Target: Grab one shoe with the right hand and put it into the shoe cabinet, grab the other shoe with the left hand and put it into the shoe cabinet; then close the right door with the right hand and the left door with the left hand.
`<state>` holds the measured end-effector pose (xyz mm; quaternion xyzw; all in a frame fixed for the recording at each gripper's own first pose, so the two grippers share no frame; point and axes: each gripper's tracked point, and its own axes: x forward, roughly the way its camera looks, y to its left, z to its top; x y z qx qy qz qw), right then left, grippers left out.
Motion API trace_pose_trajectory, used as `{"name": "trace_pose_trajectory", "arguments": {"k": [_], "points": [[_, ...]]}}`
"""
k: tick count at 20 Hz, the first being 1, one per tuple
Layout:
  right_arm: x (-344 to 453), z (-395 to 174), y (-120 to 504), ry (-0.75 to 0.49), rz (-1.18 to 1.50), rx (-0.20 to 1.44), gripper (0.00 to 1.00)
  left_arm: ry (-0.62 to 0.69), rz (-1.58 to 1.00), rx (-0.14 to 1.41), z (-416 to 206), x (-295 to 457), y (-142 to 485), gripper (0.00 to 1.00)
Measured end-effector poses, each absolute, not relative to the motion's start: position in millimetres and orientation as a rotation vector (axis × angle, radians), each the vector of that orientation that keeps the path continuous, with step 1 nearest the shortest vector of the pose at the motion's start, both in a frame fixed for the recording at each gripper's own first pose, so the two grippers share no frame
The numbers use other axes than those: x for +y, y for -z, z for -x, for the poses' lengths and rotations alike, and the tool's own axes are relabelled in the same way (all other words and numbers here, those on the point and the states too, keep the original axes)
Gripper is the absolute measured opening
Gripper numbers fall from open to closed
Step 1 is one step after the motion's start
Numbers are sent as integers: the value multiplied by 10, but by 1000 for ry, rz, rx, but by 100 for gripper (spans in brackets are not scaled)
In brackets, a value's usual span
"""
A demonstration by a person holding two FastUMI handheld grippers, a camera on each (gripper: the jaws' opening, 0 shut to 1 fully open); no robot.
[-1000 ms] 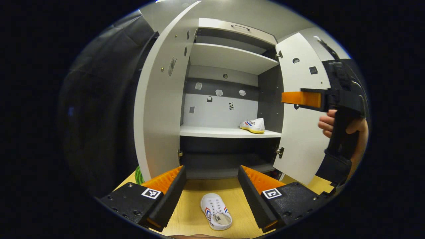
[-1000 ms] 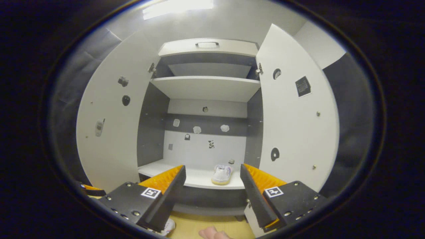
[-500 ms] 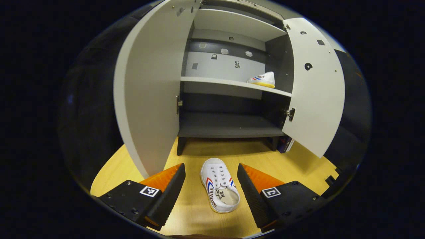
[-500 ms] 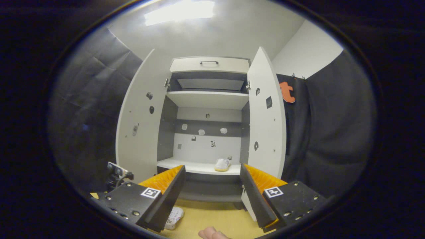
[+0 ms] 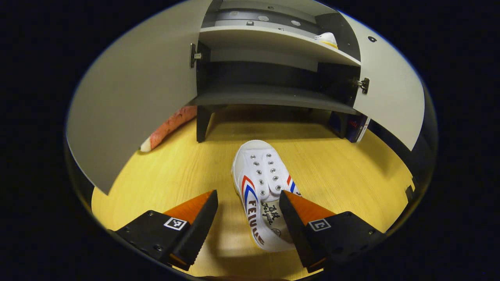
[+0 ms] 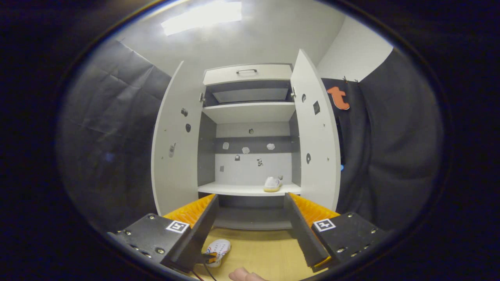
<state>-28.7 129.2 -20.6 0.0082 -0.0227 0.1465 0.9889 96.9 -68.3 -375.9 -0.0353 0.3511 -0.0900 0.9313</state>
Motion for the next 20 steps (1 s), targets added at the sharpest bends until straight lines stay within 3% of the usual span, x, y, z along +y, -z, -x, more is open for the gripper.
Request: {"name": "trace_pose_trajectory", "arguments": {"k": [4, 7, 9, 12, 13, 14, 15, 16, 20], "points": [[1556, 458, 255, -420, -83, -16, 100, 141, 47, 736, -1050, -544, 3914, 96], [1484, 506, 206, -414, -62, -41, 99, 150, 141, 774, -1046, -551, 3965, 100], [1466, 541, 200, -397, -43, -56, 99, 228, 162, 748, -1077, -726, 3931, 99], [1526, 622, 223, -420, -32, -56, 100, 238, 80, 728, -1083, -767, 3915, 42], [1511, 637, 244, -419, -25, -54, 98, 232, 63, 721, -1097, -735, 3910, 38], [1512, 654, 254, -420, -16, -55, 98, 241, 58, 712, -1092, -741, 3878, 19], [1522, 678, 252, -424, -7, -58, 100, 241, 47, 707, -1076, -766, 3876, 7], [1520, 695, 253, -426, 0, -62, 98, 229, 41, 696, -1053, -768, 3836, 1], [1409, 697, 261, -394, 10, -73, 98, 206, 20, 668, -973, -730, 3599, 1]]}}
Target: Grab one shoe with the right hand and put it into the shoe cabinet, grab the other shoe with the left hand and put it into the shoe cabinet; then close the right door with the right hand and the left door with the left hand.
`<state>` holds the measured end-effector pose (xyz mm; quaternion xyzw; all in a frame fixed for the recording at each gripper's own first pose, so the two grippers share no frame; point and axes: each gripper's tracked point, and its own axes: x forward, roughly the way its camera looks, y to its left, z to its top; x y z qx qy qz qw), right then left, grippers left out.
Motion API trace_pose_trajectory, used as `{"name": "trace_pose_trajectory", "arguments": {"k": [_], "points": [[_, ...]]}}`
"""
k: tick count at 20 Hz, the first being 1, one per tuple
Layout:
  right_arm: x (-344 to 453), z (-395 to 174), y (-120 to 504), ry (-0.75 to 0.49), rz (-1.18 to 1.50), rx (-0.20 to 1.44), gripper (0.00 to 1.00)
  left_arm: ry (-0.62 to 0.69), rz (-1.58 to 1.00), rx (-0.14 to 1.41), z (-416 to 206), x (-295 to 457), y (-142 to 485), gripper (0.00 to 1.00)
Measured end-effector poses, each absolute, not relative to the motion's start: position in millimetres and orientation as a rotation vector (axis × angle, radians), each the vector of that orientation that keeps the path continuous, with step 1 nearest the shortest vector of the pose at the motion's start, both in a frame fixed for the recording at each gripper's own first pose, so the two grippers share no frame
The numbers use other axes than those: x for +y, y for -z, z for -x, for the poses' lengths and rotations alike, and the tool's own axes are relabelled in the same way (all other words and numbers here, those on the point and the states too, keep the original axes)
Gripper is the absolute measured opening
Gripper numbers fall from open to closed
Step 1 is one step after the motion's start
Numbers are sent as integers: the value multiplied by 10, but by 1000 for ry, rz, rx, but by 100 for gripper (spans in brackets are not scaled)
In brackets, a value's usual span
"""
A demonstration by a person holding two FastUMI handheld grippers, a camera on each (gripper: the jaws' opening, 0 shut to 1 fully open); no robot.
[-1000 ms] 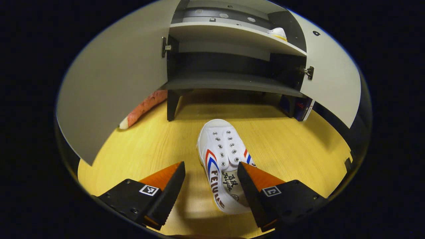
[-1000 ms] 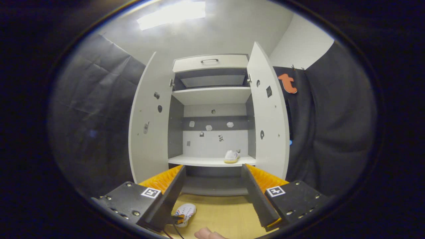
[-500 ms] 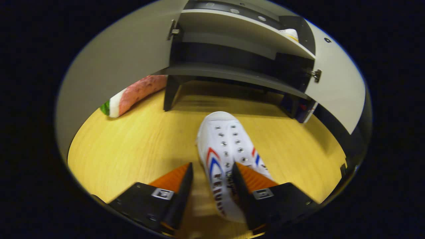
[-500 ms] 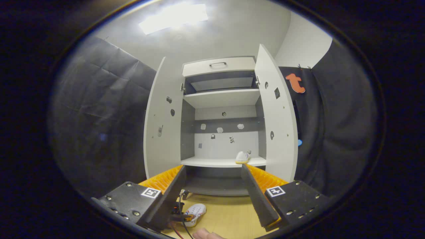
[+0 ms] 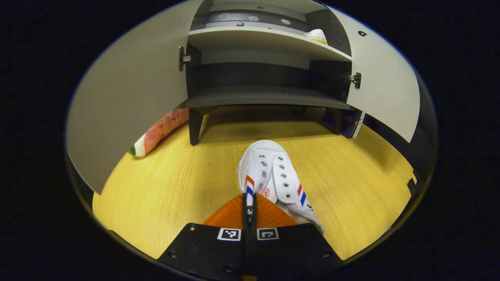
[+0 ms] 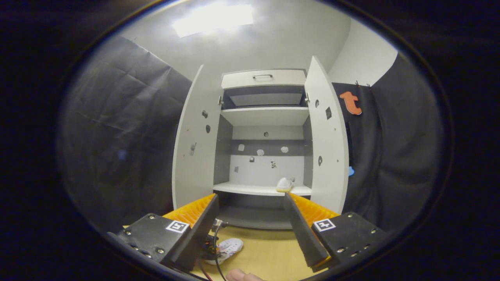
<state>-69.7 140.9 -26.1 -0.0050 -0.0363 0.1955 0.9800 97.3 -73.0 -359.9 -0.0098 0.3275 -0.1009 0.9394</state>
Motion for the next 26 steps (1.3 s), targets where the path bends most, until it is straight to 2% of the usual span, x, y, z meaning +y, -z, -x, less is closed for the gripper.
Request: {"name": "trace_pose_trajectory", "arguments": {"k": [6, 13, 14, 16, 20, 26], "points": [[1198, 614, 309, -347, -21, -69, 98, 205, -8, 561, -736, -671, 2814, 1], [708, 363, 509, -171, 1, -30, 100, 235, 49, 482, -610, -623, 1842, 0], [616, 341, 503, -139, 7, -37, 97, 231, 49, 467, -623, -586, 1707, 0], [535, 328, 539, -114, 17, -37, 100, 227, 53, 428, -665, -552, 1395, 0], [418, 369, 502, -93, -26, -38, 100, 213, 74, 311, -925, -564, 703, 0], [403, 536, 479, -126, -47, -64, 100, 163, 113, 185, -1726, -708, -73, 0]]}}
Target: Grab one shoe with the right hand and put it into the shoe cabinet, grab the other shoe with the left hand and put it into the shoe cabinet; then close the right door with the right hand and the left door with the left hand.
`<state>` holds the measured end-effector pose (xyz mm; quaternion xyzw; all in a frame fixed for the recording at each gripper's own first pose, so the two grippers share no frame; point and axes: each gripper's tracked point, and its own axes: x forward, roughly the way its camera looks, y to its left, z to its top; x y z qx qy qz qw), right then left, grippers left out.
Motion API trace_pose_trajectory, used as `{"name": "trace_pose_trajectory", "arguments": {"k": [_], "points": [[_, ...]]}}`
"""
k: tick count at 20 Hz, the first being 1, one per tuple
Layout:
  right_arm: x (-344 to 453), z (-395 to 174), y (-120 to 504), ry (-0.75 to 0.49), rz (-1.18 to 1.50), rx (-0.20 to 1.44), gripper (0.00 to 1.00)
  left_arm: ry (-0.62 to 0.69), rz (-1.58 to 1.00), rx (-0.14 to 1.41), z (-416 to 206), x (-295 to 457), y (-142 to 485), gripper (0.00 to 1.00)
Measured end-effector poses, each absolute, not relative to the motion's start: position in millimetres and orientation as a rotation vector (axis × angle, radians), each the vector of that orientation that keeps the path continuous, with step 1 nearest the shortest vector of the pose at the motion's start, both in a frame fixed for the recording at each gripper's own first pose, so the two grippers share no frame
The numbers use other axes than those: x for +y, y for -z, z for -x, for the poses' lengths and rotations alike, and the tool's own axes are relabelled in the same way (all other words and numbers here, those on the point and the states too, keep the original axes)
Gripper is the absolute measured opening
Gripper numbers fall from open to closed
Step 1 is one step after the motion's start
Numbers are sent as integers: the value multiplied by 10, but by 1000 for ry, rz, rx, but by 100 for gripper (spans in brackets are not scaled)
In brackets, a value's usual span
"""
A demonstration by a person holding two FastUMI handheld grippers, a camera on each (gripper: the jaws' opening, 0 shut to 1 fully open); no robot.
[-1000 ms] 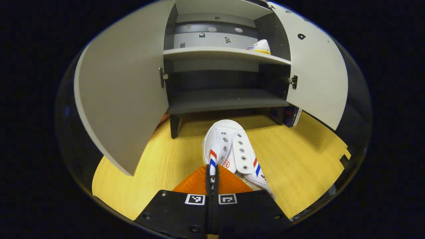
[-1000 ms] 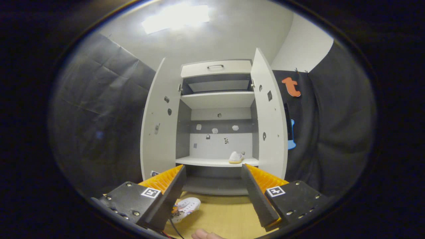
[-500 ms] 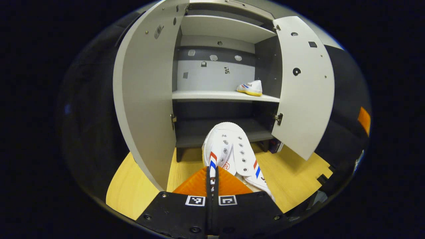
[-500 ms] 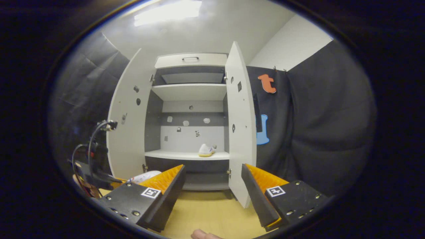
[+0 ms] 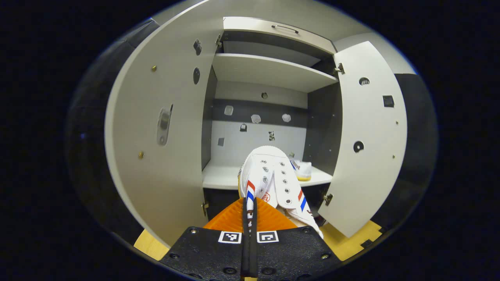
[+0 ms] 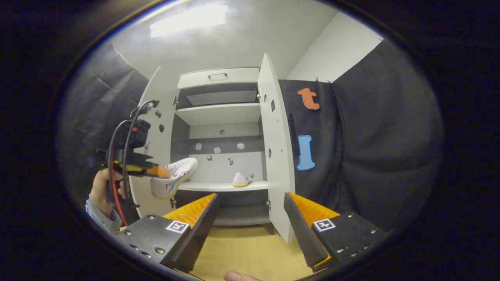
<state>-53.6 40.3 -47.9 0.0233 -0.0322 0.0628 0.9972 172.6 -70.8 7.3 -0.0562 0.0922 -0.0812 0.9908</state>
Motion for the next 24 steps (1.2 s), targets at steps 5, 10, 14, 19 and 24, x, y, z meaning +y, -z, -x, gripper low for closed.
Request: {"name": "trace_pose_trajectory", "arguments": {"k": [5, 10, 14, 19, 24], "points": [[266, 674, 350, -115, -69, -116, 99, 145, 200, 201, -2468, -862, -316, 0], [67, 705, 385, -91, -86, -119, 99, 122, 245, 182, -3365, -1089, -329, 0], [-52, 765, 307, -77, -70, -137, 98, 84, 247, 265, -3792, -1117, 81, 0], [-178, 723, 203, -70, -84, -168, 98, 47, 276, 314, -4139, -983, 455, 1], [-195, 584, 415, -81, -112, -118, 98, 99, 245, 330, -4259, -1010, 626, 8]]}}
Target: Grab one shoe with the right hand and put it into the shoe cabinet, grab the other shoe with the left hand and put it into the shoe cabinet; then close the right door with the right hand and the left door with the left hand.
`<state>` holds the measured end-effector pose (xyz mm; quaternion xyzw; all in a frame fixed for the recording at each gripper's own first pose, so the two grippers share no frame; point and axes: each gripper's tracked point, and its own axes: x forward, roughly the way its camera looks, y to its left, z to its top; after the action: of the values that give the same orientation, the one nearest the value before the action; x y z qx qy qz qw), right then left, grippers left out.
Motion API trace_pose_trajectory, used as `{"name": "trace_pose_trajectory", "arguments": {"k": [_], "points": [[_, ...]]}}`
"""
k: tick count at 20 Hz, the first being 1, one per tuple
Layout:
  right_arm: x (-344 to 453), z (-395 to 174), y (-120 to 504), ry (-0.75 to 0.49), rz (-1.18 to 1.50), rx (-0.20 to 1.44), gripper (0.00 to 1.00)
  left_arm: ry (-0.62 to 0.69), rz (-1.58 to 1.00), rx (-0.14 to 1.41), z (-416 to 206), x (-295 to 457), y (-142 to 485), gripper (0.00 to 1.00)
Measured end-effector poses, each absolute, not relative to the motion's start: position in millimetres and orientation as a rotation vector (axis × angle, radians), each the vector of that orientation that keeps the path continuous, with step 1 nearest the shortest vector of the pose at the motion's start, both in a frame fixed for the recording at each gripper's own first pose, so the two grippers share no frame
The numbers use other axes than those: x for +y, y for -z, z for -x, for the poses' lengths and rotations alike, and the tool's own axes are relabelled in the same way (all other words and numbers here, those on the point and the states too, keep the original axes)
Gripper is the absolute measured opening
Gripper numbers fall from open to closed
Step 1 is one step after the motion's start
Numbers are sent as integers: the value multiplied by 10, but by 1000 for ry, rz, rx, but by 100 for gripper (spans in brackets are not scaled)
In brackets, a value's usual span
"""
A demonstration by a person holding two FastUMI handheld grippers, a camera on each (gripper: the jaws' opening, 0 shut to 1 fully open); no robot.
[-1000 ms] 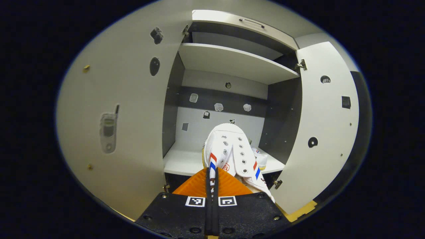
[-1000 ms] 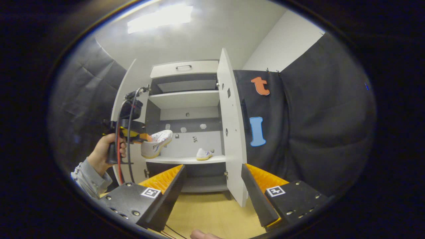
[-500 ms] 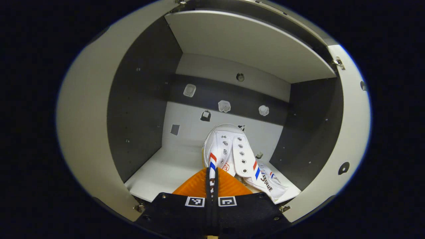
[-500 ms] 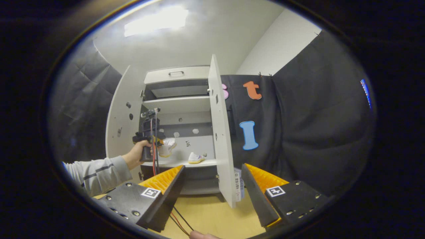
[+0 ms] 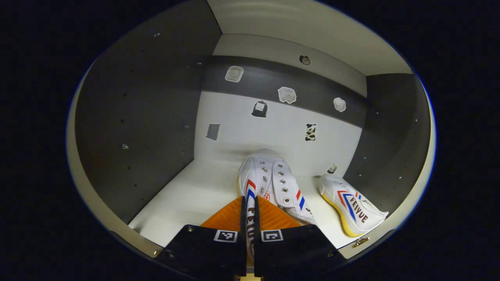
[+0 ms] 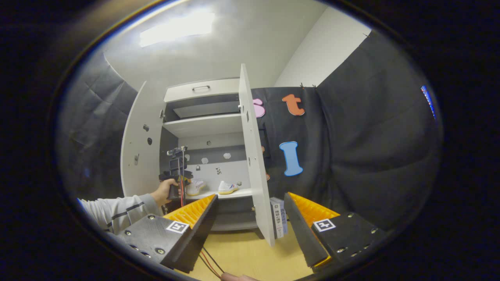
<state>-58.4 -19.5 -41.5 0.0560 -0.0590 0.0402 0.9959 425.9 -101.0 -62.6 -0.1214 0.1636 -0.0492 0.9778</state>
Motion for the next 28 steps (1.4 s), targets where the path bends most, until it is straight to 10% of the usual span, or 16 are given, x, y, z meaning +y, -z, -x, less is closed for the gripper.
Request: {"name": "trace_pose_trajectory", "arguments": {"k": [2, 5, 7, 28], "points": [[-167, 529, 482, -88, -112, -96, 98, 79, 212, 236, -4326, -874, 516, 35], [-117, 505, 560, -87, -81, -73, 100, -1, 168, 166, -4334, -628, 488, 38], [-91, 491, 593, -89, -75, -64, 98, -20, 225, 181, -4266, -569, 528, 69], [-1816, -260, 268, 89, -16, 7, 100, 128, -53, 106, -1719, -570, 145, 94]]}}
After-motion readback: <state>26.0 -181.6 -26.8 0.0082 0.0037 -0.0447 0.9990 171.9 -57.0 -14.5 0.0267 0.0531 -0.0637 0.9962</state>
